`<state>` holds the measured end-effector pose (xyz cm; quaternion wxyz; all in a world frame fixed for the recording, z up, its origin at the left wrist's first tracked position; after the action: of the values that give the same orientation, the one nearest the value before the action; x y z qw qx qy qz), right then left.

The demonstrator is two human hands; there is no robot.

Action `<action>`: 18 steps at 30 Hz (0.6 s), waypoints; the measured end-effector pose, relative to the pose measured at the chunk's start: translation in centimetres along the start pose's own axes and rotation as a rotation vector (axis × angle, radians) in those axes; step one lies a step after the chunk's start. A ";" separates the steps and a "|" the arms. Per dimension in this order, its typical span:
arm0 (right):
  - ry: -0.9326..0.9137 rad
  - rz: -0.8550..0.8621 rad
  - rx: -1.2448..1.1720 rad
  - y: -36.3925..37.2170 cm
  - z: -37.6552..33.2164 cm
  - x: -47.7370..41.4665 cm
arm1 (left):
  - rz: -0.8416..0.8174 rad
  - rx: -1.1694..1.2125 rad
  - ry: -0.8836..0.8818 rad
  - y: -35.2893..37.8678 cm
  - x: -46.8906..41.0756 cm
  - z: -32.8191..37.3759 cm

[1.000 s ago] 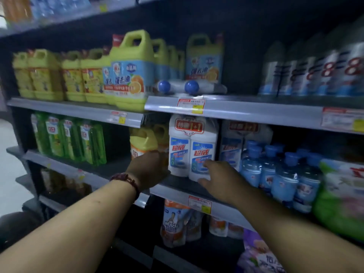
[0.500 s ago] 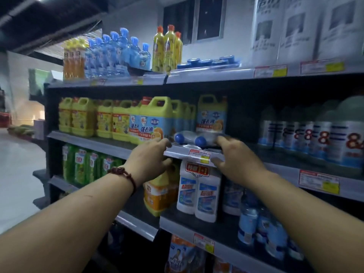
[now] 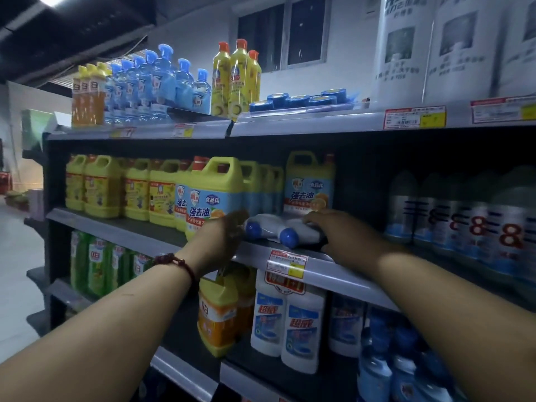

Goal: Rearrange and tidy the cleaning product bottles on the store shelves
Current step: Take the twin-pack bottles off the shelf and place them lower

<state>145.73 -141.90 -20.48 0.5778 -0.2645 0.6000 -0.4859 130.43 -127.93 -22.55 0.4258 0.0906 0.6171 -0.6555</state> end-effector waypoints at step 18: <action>-0.149 0.039 -0.058 0.7 -0.9 -2.2 | 0.228 0.762 -0.171 -0.5 -0.5 -1.3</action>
<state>145.48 -139.44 -20.30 0.6222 -0.3050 0.5743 -0.4358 129.85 -126.64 -22.12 0.4815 0.2551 0.2782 -0.7910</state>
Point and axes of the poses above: each hand's wrist, its own x-axis away from the middle knuckle, its own y-axis out of the palm, z = x × y, the point moved 10 cm from there along -x, towards the middle knuckle, and after that the axes turned 11 degrees about x, right-handed, at the moved point
